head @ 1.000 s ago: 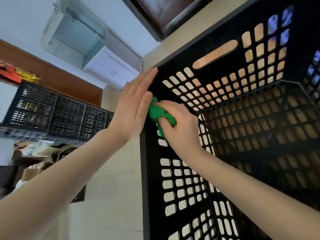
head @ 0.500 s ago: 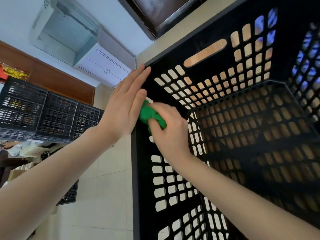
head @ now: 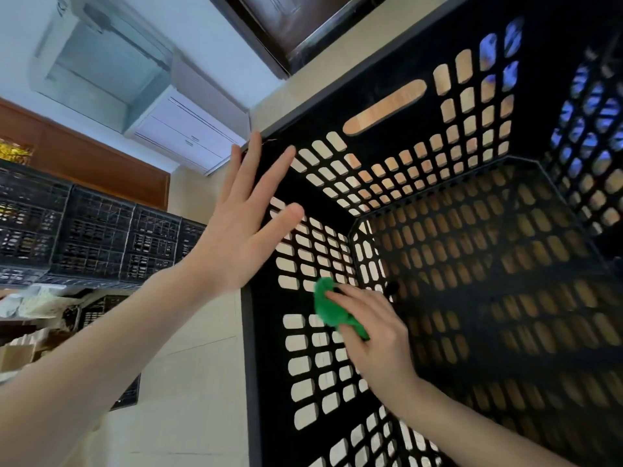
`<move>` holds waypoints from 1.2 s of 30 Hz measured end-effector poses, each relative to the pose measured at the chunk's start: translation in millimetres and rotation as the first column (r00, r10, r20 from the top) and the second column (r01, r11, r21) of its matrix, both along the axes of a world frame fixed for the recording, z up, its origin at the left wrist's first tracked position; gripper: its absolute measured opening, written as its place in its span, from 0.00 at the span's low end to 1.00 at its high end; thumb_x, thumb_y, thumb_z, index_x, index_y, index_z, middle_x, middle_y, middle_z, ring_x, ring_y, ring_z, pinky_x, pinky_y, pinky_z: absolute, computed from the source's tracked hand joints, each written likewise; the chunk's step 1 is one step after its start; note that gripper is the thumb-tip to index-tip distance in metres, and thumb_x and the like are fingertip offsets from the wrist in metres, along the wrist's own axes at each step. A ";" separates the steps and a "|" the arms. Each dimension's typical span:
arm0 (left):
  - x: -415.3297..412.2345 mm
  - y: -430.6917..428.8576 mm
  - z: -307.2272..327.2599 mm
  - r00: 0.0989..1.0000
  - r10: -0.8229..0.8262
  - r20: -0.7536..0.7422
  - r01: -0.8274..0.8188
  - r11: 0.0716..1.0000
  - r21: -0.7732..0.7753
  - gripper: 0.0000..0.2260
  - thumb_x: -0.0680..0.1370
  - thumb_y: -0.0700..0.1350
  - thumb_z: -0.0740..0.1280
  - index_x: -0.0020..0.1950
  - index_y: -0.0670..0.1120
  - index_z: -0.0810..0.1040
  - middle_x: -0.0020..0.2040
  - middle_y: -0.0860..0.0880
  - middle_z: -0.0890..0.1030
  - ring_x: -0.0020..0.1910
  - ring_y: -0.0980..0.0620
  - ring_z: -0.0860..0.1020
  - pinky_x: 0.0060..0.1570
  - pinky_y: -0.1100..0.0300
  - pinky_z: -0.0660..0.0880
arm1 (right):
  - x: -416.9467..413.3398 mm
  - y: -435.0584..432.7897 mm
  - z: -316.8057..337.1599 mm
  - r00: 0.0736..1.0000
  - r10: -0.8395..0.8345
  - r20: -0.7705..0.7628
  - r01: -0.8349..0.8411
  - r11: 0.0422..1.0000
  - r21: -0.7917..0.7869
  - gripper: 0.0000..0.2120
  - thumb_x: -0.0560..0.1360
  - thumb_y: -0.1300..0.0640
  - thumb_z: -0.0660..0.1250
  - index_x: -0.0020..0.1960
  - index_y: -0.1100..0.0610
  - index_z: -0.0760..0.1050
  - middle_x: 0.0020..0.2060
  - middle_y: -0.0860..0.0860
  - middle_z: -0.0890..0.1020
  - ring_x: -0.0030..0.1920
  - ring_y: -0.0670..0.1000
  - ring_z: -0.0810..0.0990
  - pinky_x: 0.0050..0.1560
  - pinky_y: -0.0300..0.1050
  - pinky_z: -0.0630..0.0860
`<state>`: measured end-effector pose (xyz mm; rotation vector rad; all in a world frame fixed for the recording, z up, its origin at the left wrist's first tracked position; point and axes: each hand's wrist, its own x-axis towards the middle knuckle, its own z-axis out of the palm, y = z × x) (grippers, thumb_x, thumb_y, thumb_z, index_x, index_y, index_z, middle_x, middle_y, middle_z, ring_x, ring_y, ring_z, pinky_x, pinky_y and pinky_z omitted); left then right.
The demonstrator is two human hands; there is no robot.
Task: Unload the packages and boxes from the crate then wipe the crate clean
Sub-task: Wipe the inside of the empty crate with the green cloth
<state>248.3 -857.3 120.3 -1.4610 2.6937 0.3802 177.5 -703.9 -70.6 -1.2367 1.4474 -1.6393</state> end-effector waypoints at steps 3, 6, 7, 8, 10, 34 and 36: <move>-4.1 5.1 -3.4 0.997 0.046 -0.064 -0.048 0.998 -0.030 0.27 0.78 0.65 0.50 0.78 0.65 0.52 0.80 0.61 0.42 0.78 0.57 0.37 0.74 0.52 0.40 | -6.9 10.6 -38.9 0.999 0.014 -0.044 -0.001 0.959 0.284 0.25 0.69 0.69 0.72 0.63 0.53 0.74 0.56 0.43 0.77 0.58 0.43 0.75 0.60 0.54 0.77; -5.6 4.6 -3.2 0.995 0.071 -0.077 -0.074 0.997 -0.037 0.26 0.79 0.64 0.49 0.77 0.65 0.53 0.80 0.61 0.44 0.78 0.59 0.39 0.76 0.51 0.42 | -3.8 5.7 -35.2 1.000 -0.018 -0.003 0.018 0.924 0.383 0.21 0.71 0.69 0.70 0.62 0.56 0.78 0.54 0.43 0.79 0.56 0.44 0.75 0.60 0.53 0.77; -6.2 5.1 -3.3 0.994 0.075 -0.075 -0.078 0.996 -0.039 0.26 0.79 0.63 0.49 0.77 0.64 0.53 0.80 0.61 0.45 0.78 0.60 0.39 0.76 0.51 0.42 | -1.0 3.7 -25.4 0.997 -0.051 0.050 0.027 0.912 0.408 0.20 0.71 0.69 0.69 0.61 0.56 0.79 0.53 0.41 0.78 0.55 0.44 0.76 0.60 0.51 0.77; -7.0 5.9 -3.4 0.994 0.077 -0.077 -0.081 0.996 -0.042 0.26 0.79 0.63 0.48 0.78 0.64 0.54 0.80 0.61 0.45 0.78 0.60 0.40 0.76 0.51 0.42 | 1.3 2.5 -11.2 0.991 -0.084 0.105 0.034 0.913 0.408 0.19 0.72 0.69 0.68 0.61 0.56 0.79 0.53 0.39 0.77 0.56 0.43 0.76 0.61 0.49 0.76; -8.2 6.6 -3.2 0.992 0.079 -0.094 -0.083 0.996 -0.045 0.26 0.79 0.62 0.48 0.78 0.62 0.55 0.80 0.60 0.46 0.78 0.60 0.40 0.77 0.51 0.42 | 4.3 -0.1 28.5 0.979 -0.090 0.184 0.034 0.957 0.288 0.20 0.71 0.67 0.66 0.60 0.54 0.79 0.54 0.36 0.76 0.58 0.39 0.75 0.63 0.39 0.73; -9.0 8.6 -4.2 0.988 0.067 -0.142 -0.074 0.997 -0.040 0.27 0.79 0.61 0.46 0.79 0.59 0.54 0.80 0.61 0.48 0.77 0.64 0.43 0.74 0.66 0.41 | -1.4 -20.8 -8.8 0.991 -0.063 0.115 0.010 0.910 0.414 0.25 0.73 0.69 0.67 0.67 0.54 0.72 0.60 0.46 0.77 0.62 0.44 0.74 0.64 0.47 0.74; -9.6 9.1 -4.2 0.989 0.065 -0.133 -0.071 0.997 -0.041 0.27 0.79 0.61 0.46 0.79 0.59 0.54 0.79 0.61 0.48 0.77 0.64 0.43 0.72 0.69 0.41 | -2.8 -25.2 -19.1 0.988 -0.101 0.120 0.029 0.870 0.493 0.21 0.74 0.68 0.67 0.65 0.56 0.75 0.58 0.49 0.80 0.59 0.47 0.77 0.60 0.49 0.77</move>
